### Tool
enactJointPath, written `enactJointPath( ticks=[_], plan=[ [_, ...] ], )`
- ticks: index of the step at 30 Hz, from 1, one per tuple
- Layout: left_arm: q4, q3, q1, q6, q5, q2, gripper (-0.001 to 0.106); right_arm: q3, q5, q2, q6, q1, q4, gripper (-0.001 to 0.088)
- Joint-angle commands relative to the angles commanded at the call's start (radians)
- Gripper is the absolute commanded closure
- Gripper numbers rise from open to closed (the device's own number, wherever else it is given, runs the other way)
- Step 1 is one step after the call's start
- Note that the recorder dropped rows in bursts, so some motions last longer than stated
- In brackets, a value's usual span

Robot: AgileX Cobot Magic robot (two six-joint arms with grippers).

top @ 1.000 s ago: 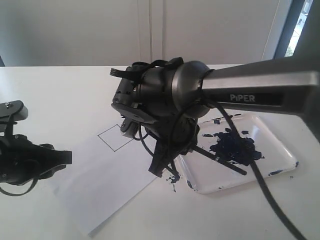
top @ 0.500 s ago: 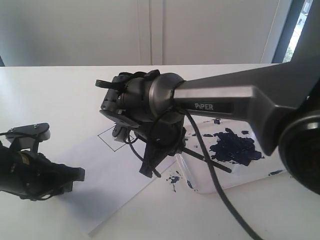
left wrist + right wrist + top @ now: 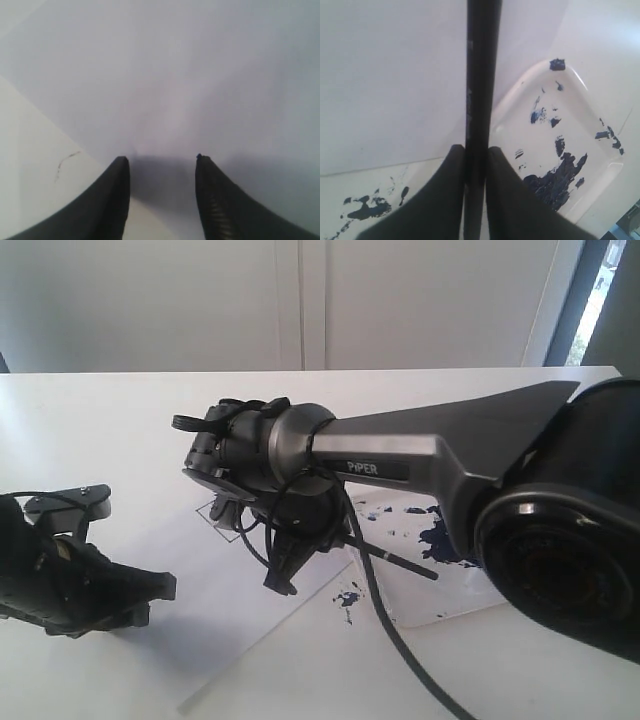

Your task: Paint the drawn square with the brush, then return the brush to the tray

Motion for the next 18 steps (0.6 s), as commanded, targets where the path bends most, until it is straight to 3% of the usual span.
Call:
enactJointPath(
  ticks=[9, 18],
  plan=[
    [0.024, -0.057, 0.0, 0.022, -0.021, -0.115, 0.057, 0.0, 0.0, 0.0, 0.0, 0.0, -0.03, 0.0868],
    [0.046, -0.065, -0.004, 0.026, -0.058, 0.033, 0.057, 0.0, 0.0, 0.0, 0.002, 0.0, -0.035, 0.0868]
  ],
)
